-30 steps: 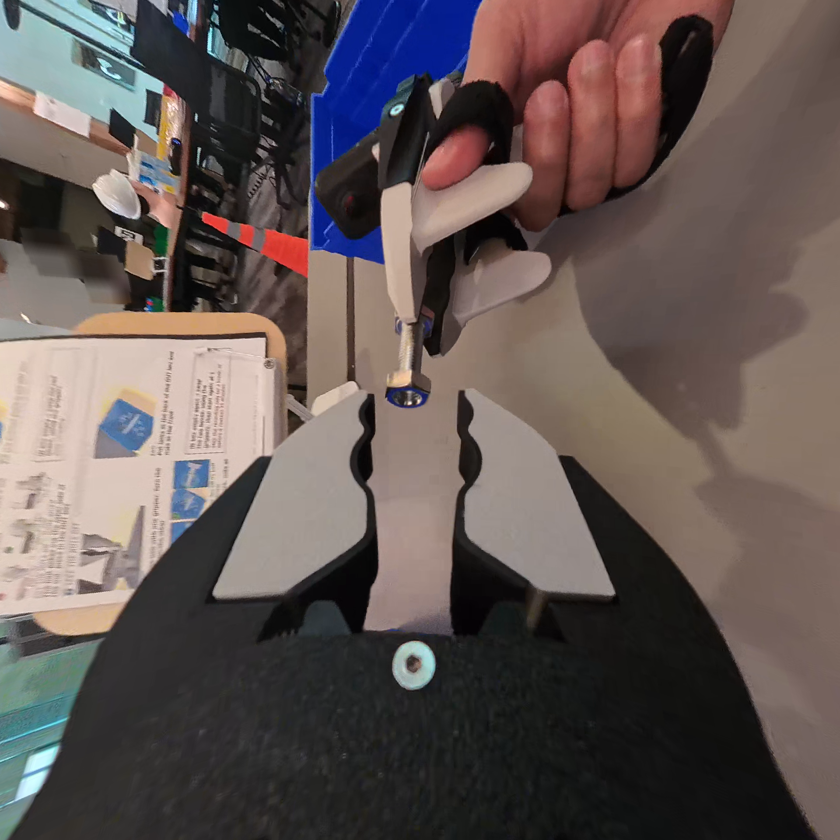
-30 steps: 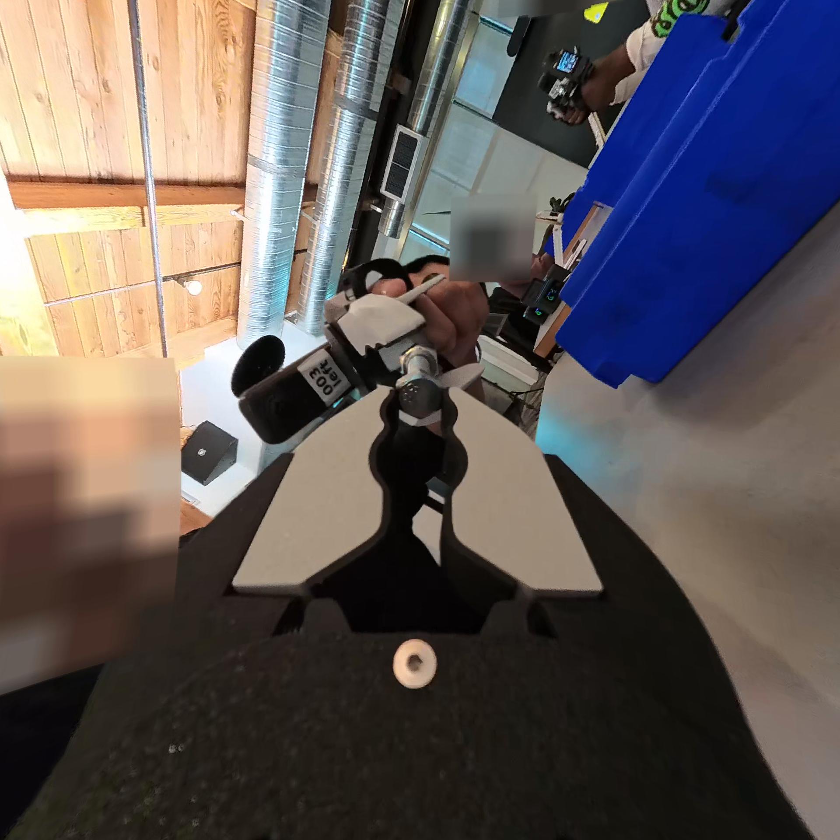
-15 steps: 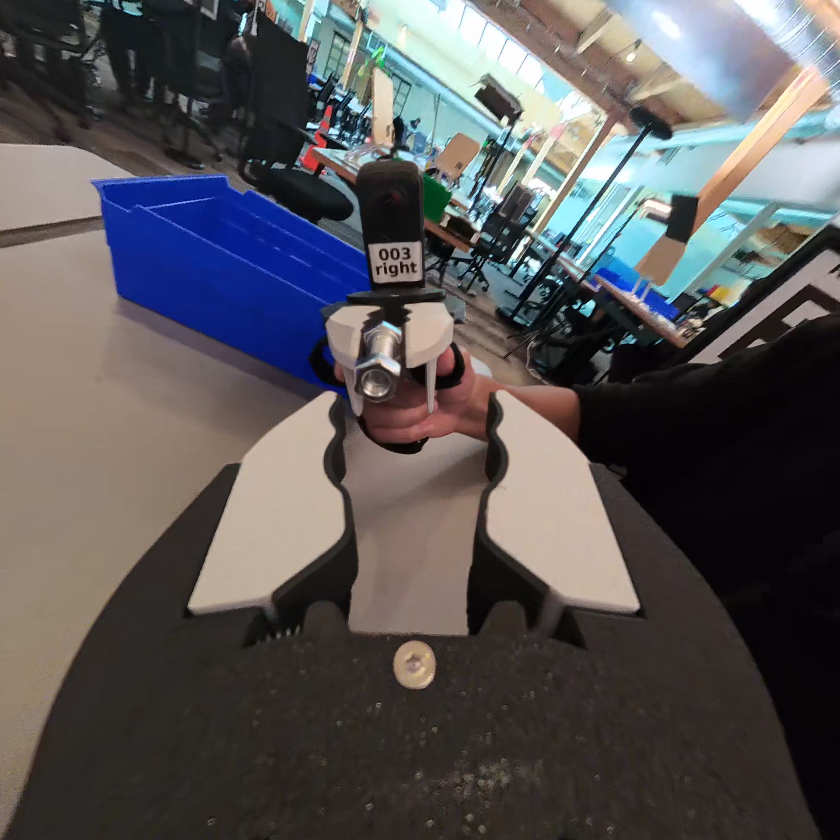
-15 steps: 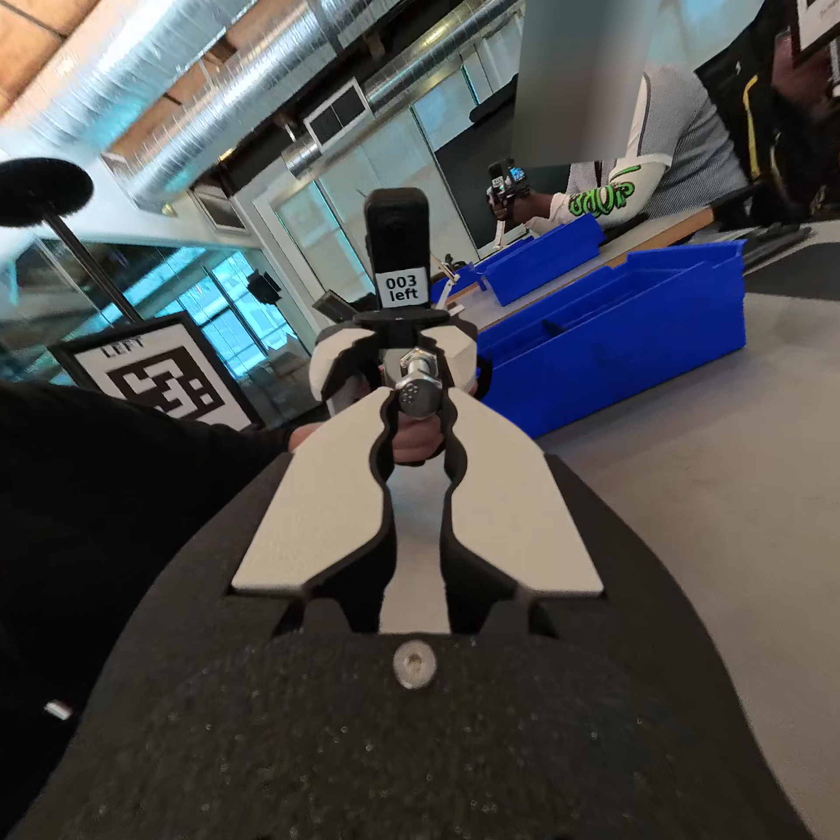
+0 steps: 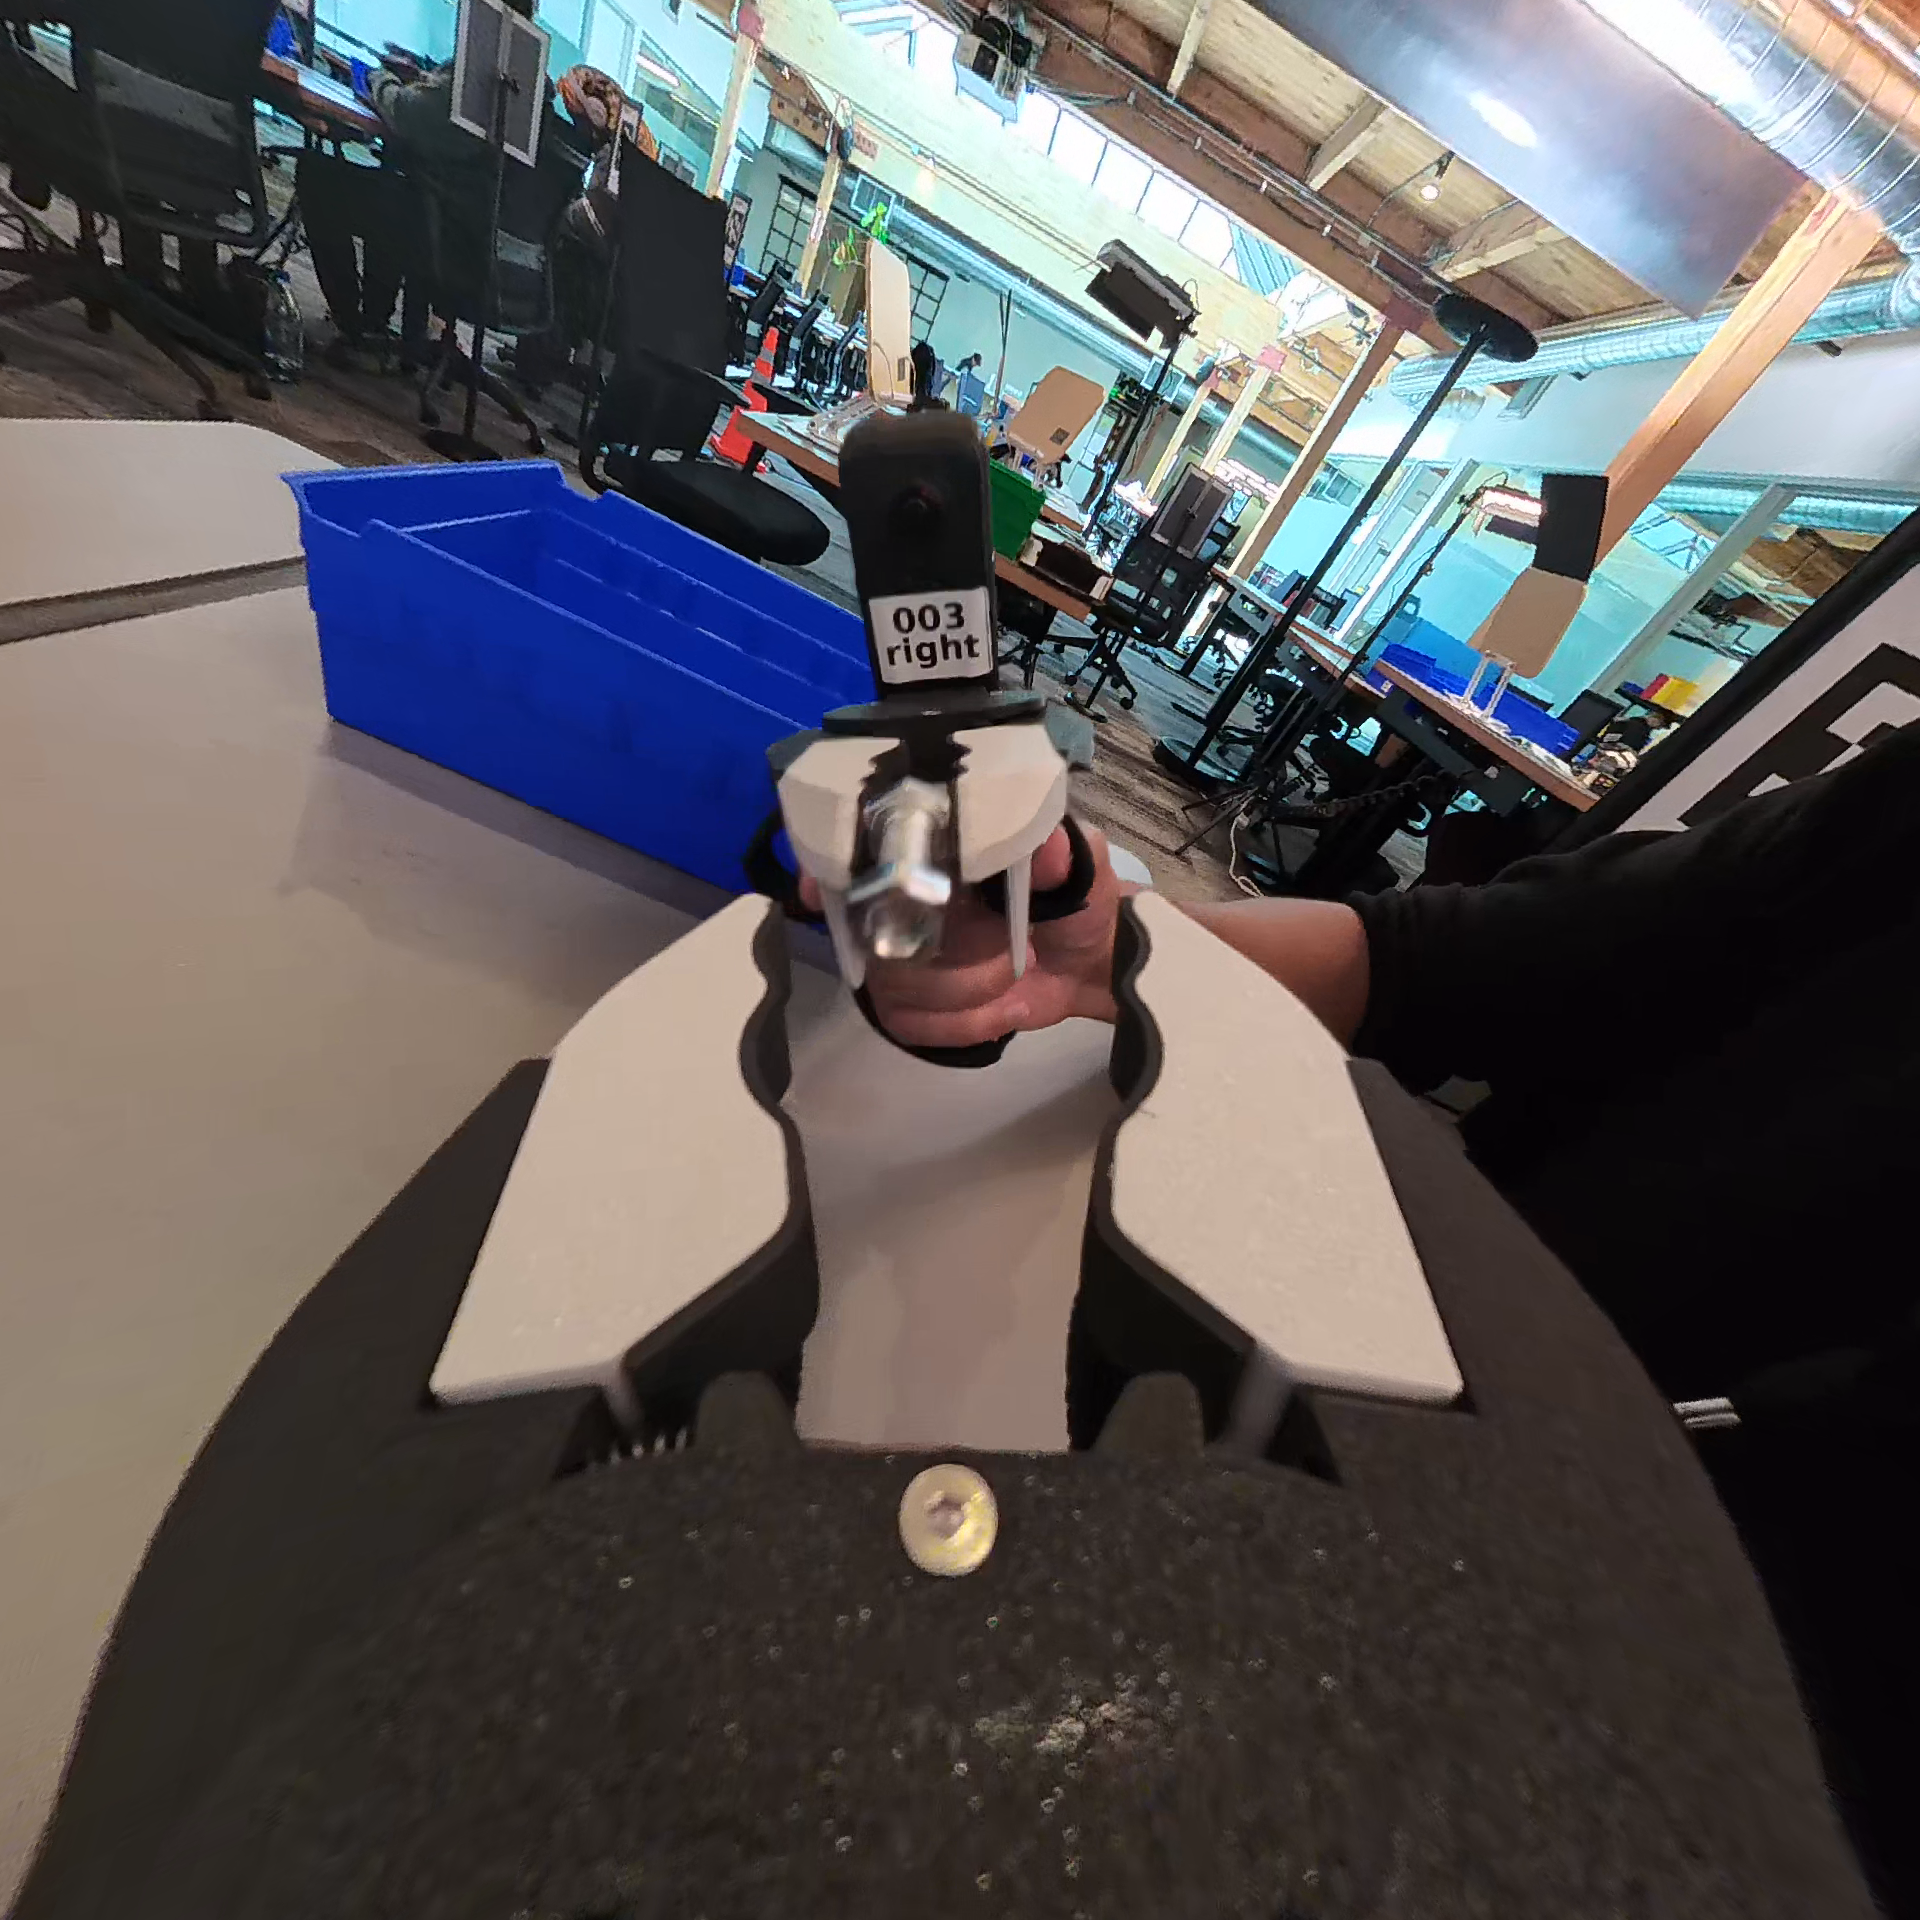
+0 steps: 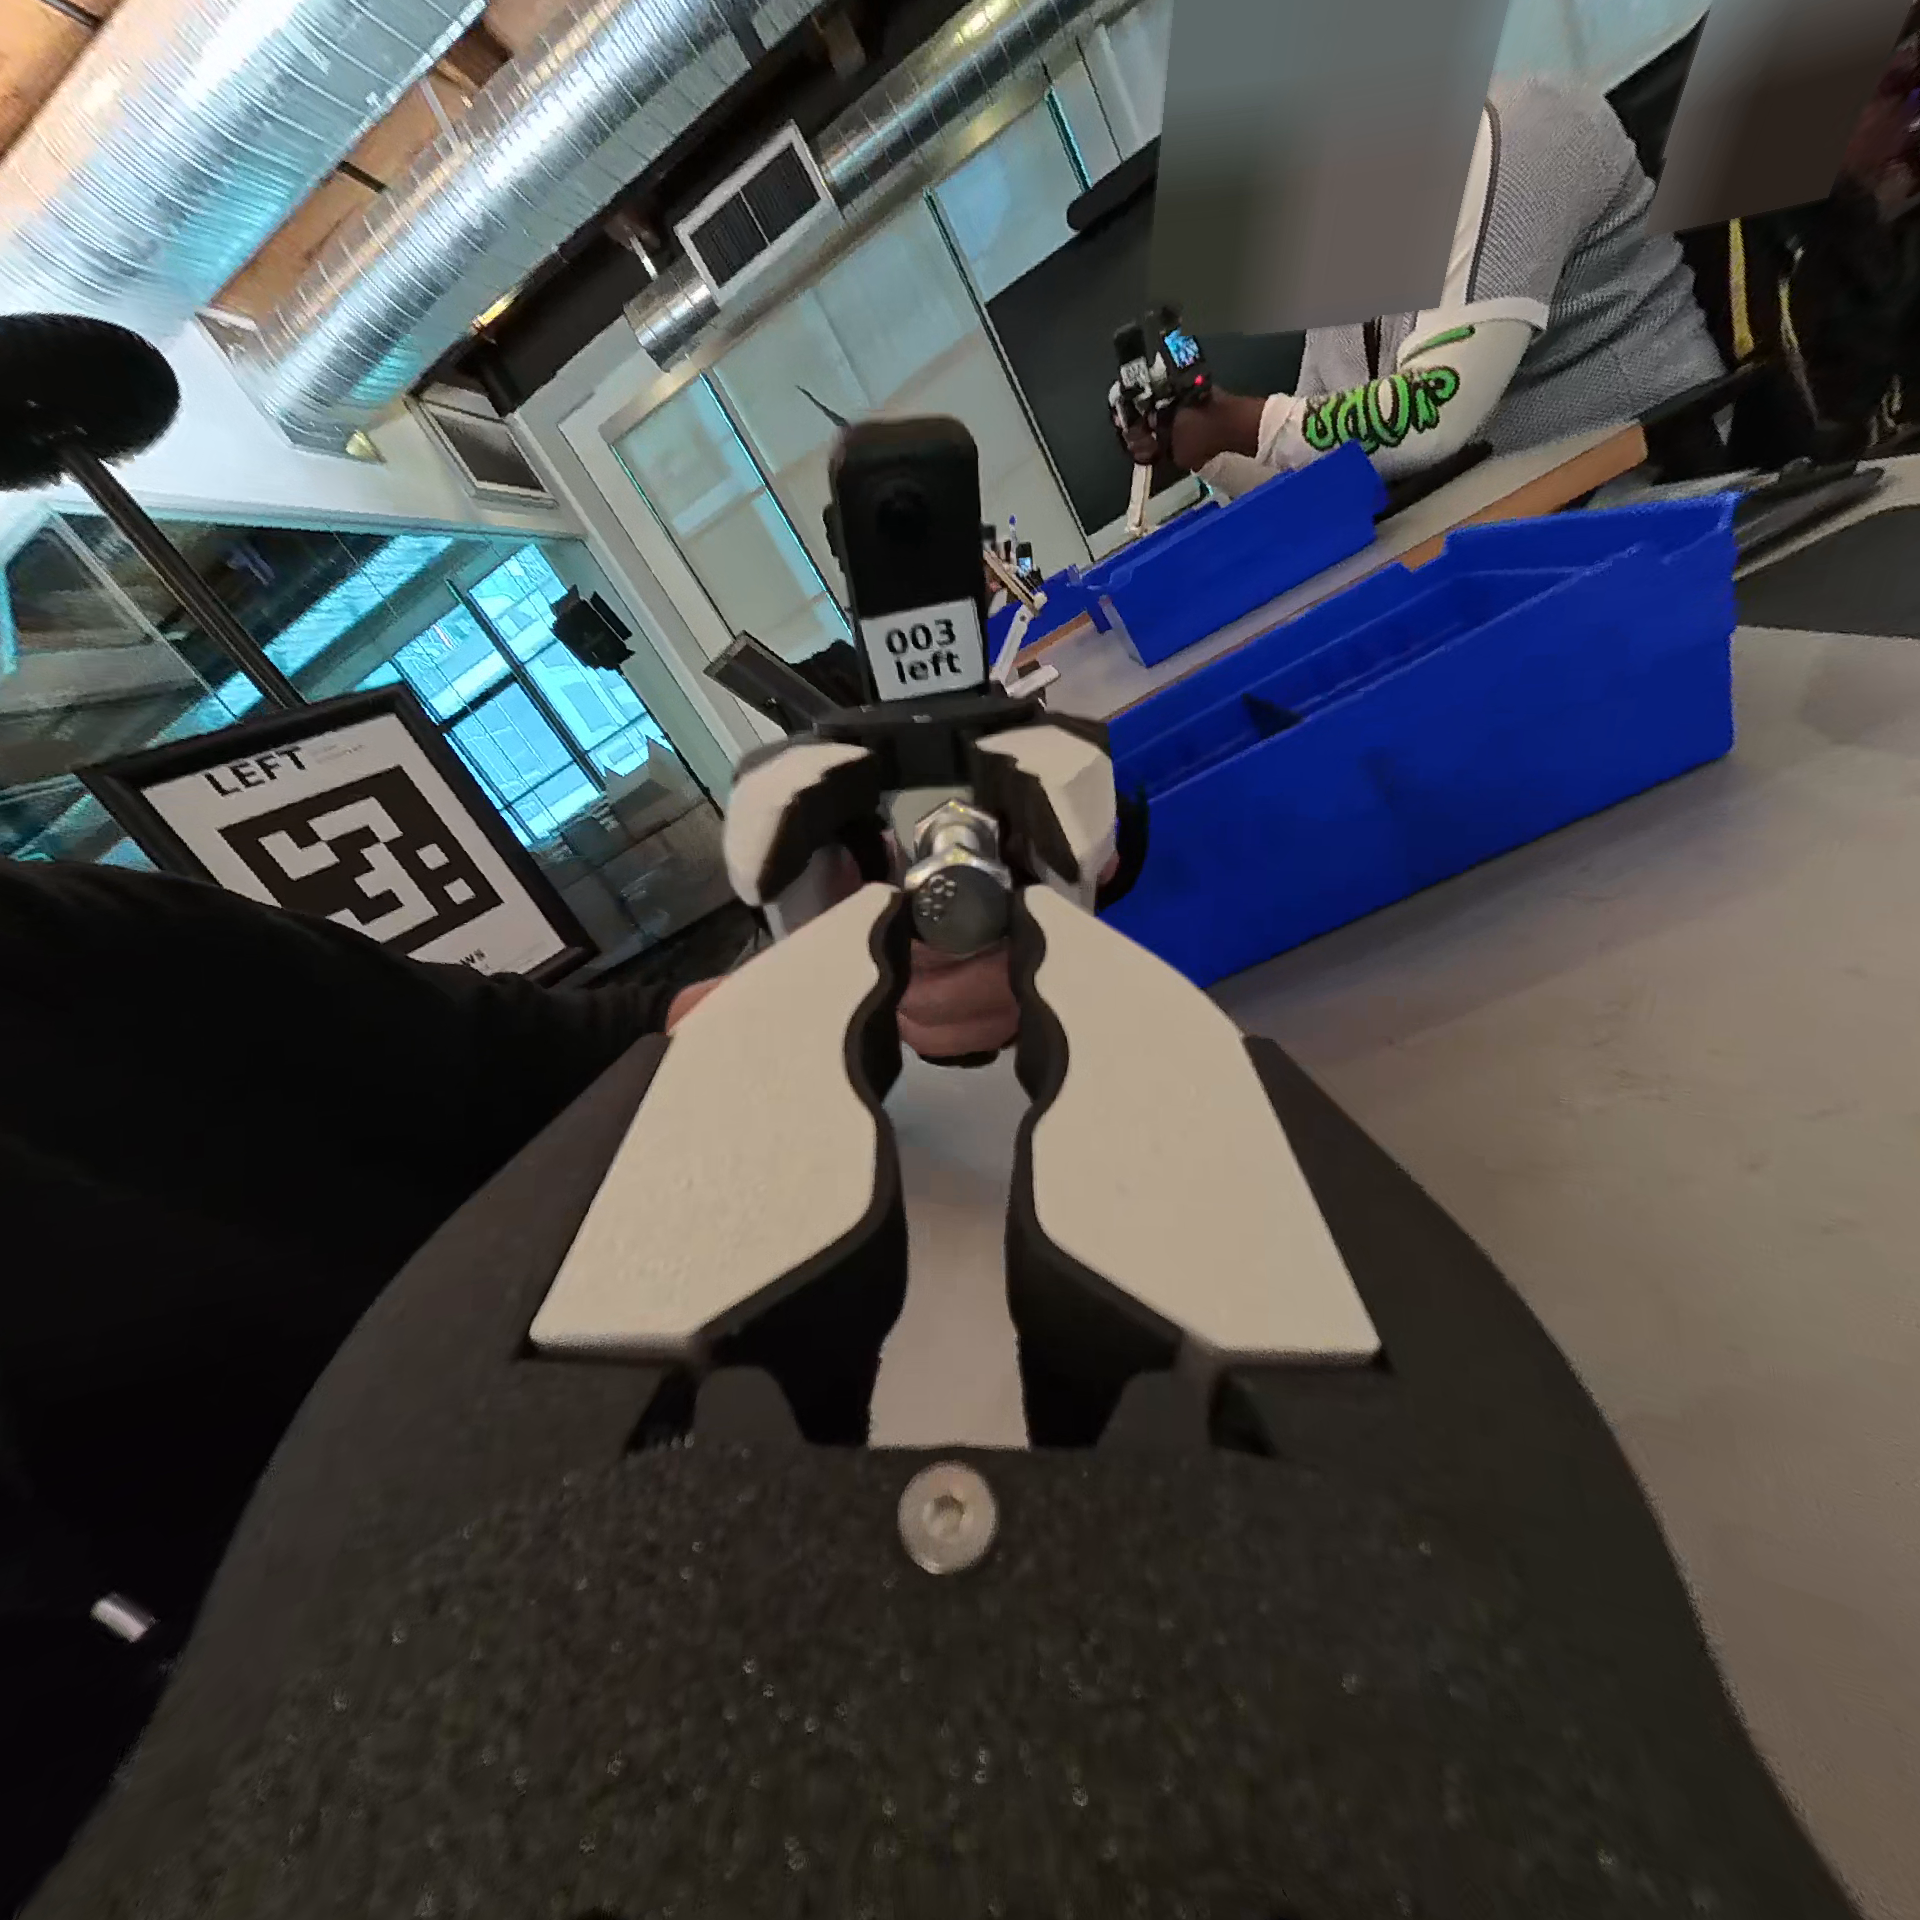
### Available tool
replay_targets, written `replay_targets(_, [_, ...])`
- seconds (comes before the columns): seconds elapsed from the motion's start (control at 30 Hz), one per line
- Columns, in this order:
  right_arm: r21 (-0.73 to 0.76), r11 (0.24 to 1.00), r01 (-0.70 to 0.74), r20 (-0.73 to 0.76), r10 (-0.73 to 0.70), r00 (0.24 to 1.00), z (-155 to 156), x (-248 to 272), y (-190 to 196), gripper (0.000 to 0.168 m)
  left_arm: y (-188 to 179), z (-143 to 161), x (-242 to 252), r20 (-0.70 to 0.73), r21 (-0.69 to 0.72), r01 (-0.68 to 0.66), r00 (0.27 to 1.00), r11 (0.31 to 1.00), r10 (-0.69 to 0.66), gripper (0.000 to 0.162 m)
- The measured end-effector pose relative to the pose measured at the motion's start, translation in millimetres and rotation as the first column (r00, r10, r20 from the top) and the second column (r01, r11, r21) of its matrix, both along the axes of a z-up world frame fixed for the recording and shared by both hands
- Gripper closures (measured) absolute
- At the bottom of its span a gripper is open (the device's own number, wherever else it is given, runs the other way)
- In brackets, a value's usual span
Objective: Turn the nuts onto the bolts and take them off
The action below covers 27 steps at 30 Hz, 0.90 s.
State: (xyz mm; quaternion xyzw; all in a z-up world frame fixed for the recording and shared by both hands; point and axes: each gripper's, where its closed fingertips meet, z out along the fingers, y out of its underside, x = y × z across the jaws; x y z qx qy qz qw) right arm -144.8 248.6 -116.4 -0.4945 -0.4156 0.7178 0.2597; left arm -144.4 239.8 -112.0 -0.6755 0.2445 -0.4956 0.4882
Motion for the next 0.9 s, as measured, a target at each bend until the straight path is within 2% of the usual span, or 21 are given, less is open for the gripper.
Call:
replay_targets(0.1, [0.014, 1.000, 0.004, -0.011, -0.004, 1.000, 7.5, -1.5, 1.7, 0.151, -2.0, -2.6, 0.0, -0.011, 0.000, 0.005, 1.000, 1.000, -0.005, 0.104])
replay_targets(0.23, [0.002, 1.000, -0.002, 0.017, 0.002, 1.000, -4.3, -6.4, -0.2, 0.151, -5.3, -1.5, 4.6, -0.043, 0.026, 0.005, 0.999, 1.000, -0.004, 0.100])
replay_targets(0.3, [-0.006, 1.000, -0.011, 0.035, 0.011, 0.999, -11.8, -6.5, -3.3, 0.151, -5.8, 1.4, 3.3, -0.051, 0.040, 0.005, 0.999, 0.999, -0.003, 0.101])
replay_targets(0.33, [0.000, 1.000, -0.009, 0.046, 0.009, 0.999, -14.6, -6.7, -4.5, 0.151, -6.5, 4.0, 2.4, -0.042, 0.047, 0.010, 0.999, 0.999, -0.008, 0.108])
replay_targets(0.57, [0.031, 0.999, -0.005, -0.004, 0.005, 1.000, 8.8, -6.5, -3.8, 0.151, -6.1, -3.4, 0.5, -0.051, 0.045, -0.007, 0.999, 0.999, 0.009, 0.108])
replay_targets(0.73, [0.010, 1.000, -0.013, 0.037, 0.012, 0.999, -9.8, -9.5, -6.0, 0.151, -7.9, 1.7, 1.7, -0.056, 0.065, -0.014, 0.998, 0.998, 0.017, 0.101])
replay_targets(0.77, [0.012, 1.000, -0.011, 0.055, 0.010, 0.998, -14.8, -10.1, -7.1, 0.151, -9.3, 4.6, 1.5, -0.046, 0.073, -0.003, 0.999, 0.997, 0.006, 0.108])
replay_targets(0.8, [0.015, 1.000, -0.013, 0.058, 0.012, 0.998, -16.7, -9.9, -8.4, 0.151, -9.5, 7.2, 0.9, -0.034, 0.078, -0.002, 0.999, 0.997, 0.005, 0.108])
replay_targets(0.9, [0.009, 1.000, -0.016, 0.021, 0.016, 1.000, -3.9, -6.7, -8.6, 0.151, -6.7, 3.2, -1.4, -0.043, 0.075, -0.013, 0.999, 0.997, 0.016, 0.108])
